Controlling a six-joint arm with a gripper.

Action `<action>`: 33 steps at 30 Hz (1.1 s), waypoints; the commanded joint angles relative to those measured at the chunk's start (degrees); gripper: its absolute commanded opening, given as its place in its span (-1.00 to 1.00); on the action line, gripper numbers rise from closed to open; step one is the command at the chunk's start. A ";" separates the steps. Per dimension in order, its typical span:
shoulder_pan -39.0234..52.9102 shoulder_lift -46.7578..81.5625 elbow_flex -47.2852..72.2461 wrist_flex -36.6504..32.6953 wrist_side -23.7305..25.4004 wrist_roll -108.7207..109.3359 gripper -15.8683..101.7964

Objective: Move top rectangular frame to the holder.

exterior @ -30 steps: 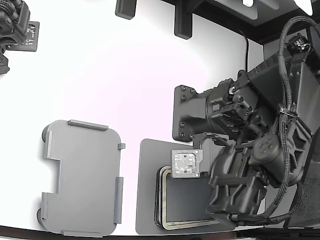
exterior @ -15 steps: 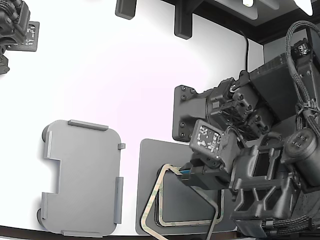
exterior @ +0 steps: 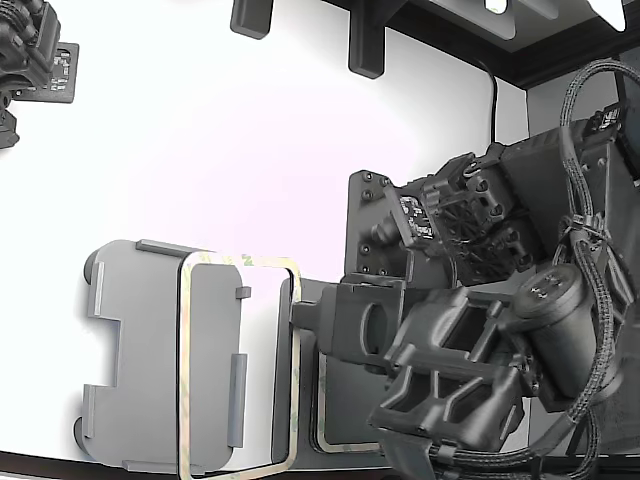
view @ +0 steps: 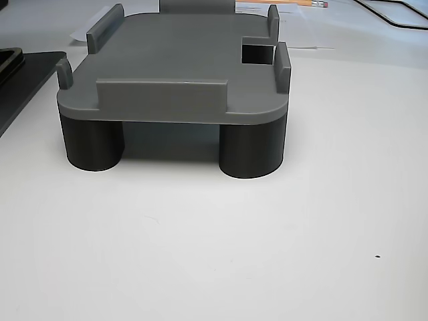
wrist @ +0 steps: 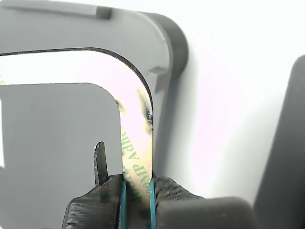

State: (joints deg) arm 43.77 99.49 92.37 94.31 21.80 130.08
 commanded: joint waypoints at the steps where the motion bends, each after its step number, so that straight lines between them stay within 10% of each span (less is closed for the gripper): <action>1: -1.41 -1.49 -3.60 0.00 0.35 3.69 -0.91; 33: -13.54 -13.27 -9.58 -6.15 -11.07 -8.26 -0.91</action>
State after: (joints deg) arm 31.20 85.17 83.58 88.15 10.72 121.73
